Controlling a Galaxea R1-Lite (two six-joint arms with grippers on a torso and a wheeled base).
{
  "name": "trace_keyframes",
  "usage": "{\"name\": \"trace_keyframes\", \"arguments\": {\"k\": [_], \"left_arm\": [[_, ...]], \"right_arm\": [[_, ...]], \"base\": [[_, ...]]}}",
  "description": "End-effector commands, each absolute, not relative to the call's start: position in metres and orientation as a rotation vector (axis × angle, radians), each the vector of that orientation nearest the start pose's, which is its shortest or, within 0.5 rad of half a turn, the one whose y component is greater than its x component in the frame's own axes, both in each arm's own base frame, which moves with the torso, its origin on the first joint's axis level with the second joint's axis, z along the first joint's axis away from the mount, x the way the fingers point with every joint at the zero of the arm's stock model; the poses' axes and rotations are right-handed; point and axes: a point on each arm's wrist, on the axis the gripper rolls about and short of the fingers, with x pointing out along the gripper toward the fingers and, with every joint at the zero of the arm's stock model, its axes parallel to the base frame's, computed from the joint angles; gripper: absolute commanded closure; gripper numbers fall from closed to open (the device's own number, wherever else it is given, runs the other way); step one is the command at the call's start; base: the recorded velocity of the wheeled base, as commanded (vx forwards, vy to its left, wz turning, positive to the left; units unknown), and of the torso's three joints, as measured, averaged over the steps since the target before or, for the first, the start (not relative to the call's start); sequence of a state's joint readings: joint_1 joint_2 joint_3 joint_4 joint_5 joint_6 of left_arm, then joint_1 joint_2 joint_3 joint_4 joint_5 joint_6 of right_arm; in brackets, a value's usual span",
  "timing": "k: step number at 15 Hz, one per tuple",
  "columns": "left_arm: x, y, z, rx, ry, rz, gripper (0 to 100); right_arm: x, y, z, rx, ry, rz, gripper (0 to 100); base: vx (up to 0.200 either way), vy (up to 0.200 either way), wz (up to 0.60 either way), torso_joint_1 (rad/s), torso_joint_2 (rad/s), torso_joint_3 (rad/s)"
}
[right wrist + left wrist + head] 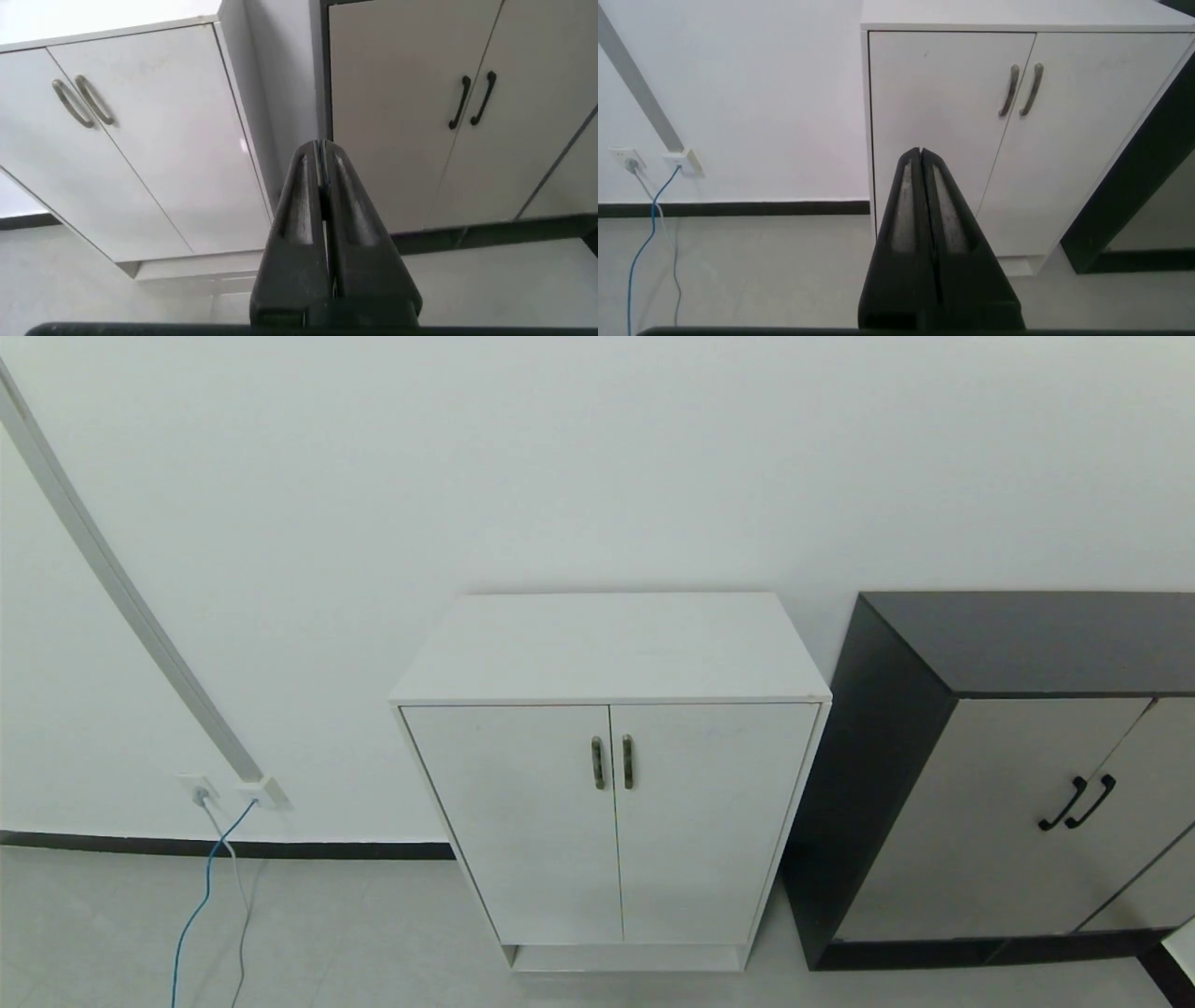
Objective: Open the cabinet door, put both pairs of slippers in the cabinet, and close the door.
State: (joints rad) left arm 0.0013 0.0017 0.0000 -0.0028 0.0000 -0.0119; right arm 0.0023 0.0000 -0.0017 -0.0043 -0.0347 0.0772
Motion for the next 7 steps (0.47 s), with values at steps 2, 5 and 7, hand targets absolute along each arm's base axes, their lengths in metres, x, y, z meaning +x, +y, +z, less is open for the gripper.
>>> {"name": "trace_keyframes", "arguments": {"k": [2, 5, 7], "left_arm": [[-0.0227, 0.0, 0.0758, -0.012, -0.002, 0.002, 100], [-0.0227, 0.0, 0.0758, -0.012, -0.002, 0.002, 100], [-0.0227, 0.0, 0.0758, -0.012, -0.002, 0.002, 100]], "right_arm": [[-0.0228, -0.0009, 0.0764, 0.077, -0.006, -0.032, 100], [-0.0228, -0.0008, 0.0764, 0.071, -0.006, -0.031, 100], [-0.0228, -0.0008, 0.0764, 0.071, -0.006, -0.031, 100]], "base": [[0.0, 0.0, 0.0, 0.0, 0.0, 0.0], [0.0, 0.0, 0.0, 0.0, 0.0, 0.0], [0.0, 0.0, 0.0, 0.0, 0.0, 0.0]]}}
